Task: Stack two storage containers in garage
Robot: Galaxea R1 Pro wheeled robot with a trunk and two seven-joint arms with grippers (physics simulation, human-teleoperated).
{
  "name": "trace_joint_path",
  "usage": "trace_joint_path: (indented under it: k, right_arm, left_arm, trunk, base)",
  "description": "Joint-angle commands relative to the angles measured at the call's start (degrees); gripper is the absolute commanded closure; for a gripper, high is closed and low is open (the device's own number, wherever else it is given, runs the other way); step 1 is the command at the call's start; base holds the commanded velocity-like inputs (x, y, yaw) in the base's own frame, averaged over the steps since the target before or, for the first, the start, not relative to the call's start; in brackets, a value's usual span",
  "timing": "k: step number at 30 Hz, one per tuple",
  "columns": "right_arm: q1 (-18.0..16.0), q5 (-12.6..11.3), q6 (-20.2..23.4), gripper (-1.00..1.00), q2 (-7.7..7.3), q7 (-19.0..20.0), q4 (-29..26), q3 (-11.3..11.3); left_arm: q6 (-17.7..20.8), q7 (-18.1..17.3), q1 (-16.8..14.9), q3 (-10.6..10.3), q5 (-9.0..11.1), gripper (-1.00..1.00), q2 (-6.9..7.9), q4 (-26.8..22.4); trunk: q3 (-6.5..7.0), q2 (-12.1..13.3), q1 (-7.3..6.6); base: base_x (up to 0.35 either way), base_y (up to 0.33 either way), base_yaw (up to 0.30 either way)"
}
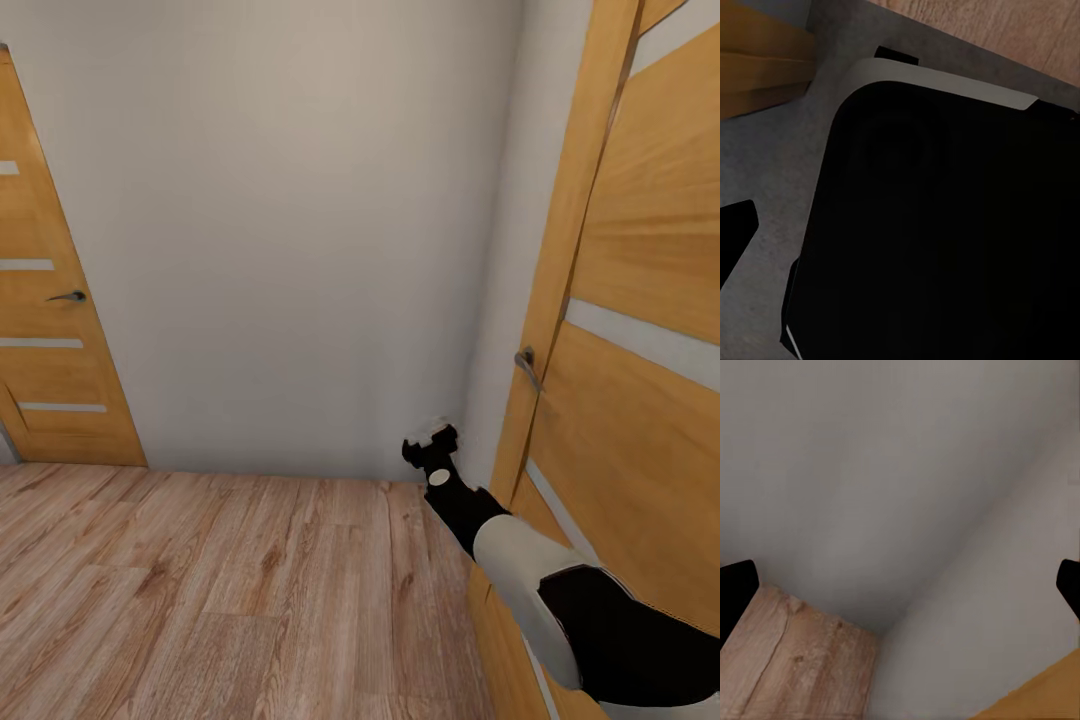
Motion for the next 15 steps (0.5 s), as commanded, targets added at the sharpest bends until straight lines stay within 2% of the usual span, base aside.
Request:
trace_joint_path:
  k: [1, 2, 5, 6, 10, 11, 12, 13, 15]
  right_arm:
    - [-0.06, 0.36, -0.12, -1.00, 0.54, -0.24, 0.81, 0.00]
    - [-0.06, 0.33, -0.43, -1.00, 1.57, -0.07, 3.62, -0.03]
    - [-0.06, -0.06, -0.99, -1.00, 1.57, 0.35, 8.66, -0.35]
    - [0.01, -1.10, -1.47, -1.00, 1.57, 0.93, 11.00, -0.91]
    - [0.00, -5.86, -2.27, -1.00, 1.57, 3.92, 13.77, -2.15]
    - [1.83, -9.71, -2.29, -1.00, -1.47, 7.08, 14.69, -2.58]
    - [3.54, -10.52, -2.28, -1.00, -3.04, 8.08, 14.86, -2.71]
    - [4.61, -10.82, -2.29, -1.00, -3.85, 8.52, 14.92, -2.76]
    - [9.96, -11.72, -2.55, -1.00, -6.49, 10.03, 15.06, -2.88]
  left_arm:
    - [-0.11, 0.03, 0.00, 0.02, 0.24, -1.00, 0.00, -0.02]
    - [-0.11, 0.03, 0.00, 0.01, 0.24, -1.00, -0.01, -0.02]
    - [-0.11, 0.02, 0.00, 0.01, 0.24, -1.00, -0.01, -0.01]
    - [-0.11, 0.02, 0.00, 0.01, 0.24, -1.00, -0.01, -0.01]
    - [-0.11, 0.01, 0.00, 0.01, 0.24, -1.00, -0.01, -0.01]
    - [-0.11, 0.00, 0.00, 0.01, 0.24, -1.00, -0.01, -0.01]
    - [-0.11, -0.01, 0.00, 0.01, 0.24, -1.00, -0.01, -0.01]
    - [-0.11, 0.00, 0.00, 0.01, 0.24, -1.00, -0.01, -0.01]
    - [-0.11, 0.02, 0.00, 0.01, 0.28, -1.00, -0.02, 0.03]
  trunk:
    - [-0.05, -0.03, 0.00]
    - [-0.05, -0.03, 0.00]
    - [-0.05, -0.03, 0.00]
    - [-0.05, -0.03, 0.00]
    - [-0.05, -0.03, 0.00]
    - [-0.05, -0.03, 0.00]
    - [-0.05, -0.03, 0.00]
    - [-0.05, -0.03, 0.00]
    - [-0.05, -0.03, 0.00]
  base:
    - [0.000, 0.000, 0.000]
    - [0.000, 0.000, 0.000]
    - [0.000, 0.000, 0.000]
    - [0.000, 0.000, 0.000]
    - [0.000, 0.000, 0.000]
    - [0.000, 0.000, 0.000]
    - [0.000, 0.000, 0.000]
    - [0.000, 0.000, 0.000]
    - [0.000, 0.000, 0.000]
